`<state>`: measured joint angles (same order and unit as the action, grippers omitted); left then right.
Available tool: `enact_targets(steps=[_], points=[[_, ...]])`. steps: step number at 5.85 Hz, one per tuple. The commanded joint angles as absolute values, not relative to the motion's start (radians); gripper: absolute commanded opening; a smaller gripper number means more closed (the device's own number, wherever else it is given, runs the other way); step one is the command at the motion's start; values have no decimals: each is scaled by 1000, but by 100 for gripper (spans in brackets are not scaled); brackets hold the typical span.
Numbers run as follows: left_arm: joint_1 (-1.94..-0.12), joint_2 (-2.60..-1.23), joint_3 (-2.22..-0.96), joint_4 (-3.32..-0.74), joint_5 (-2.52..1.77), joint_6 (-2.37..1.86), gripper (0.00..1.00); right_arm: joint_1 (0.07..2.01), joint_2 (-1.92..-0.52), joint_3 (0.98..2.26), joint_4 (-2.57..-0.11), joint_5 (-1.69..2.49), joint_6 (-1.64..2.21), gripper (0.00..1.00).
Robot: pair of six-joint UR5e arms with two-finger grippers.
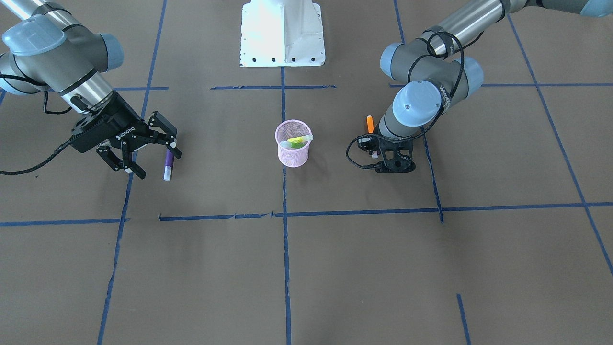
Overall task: Collect pens into pen holder
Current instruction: 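Carry the orange marker with the left gripper over the pink cup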
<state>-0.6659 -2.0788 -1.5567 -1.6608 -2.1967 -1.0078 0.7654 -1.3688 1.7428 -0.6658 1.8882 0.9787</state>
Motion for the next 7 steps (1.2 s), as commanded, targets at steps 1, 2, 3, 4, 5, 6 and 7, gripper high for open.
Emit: enact_targets(steps=[1,2,3,4,5,6,7], points=[[-666,-2075,-1560,-1657,-2197,-1002,0,765,-1368,1741,-666,1887,979,98],[-684,-2082,-1607,-1655,-2209,-1002,0,768,-1367,1744,-666,1887,979,98],[-698,-2085,-1726,-1657,-2188,-1002,0,773,-1364,1749,-666,1887,979,98],[-728,-2089,-1862,-1657,-2160,-1009,0,773,-1364,1750,-666,1888,979,98],[-726,-2117,-1952,-1658,-2019,-1040,0,778,-1365,1750,-664,1887,979,99],[-719,-2131,-2018,-1696,-1991,-1060,0,782,-1365,1750,-664,1887,979,99],[-706,-2128,-2034,-1870,-1853,-1086,0,782,-1365,1749,-664,1887,979,99]])
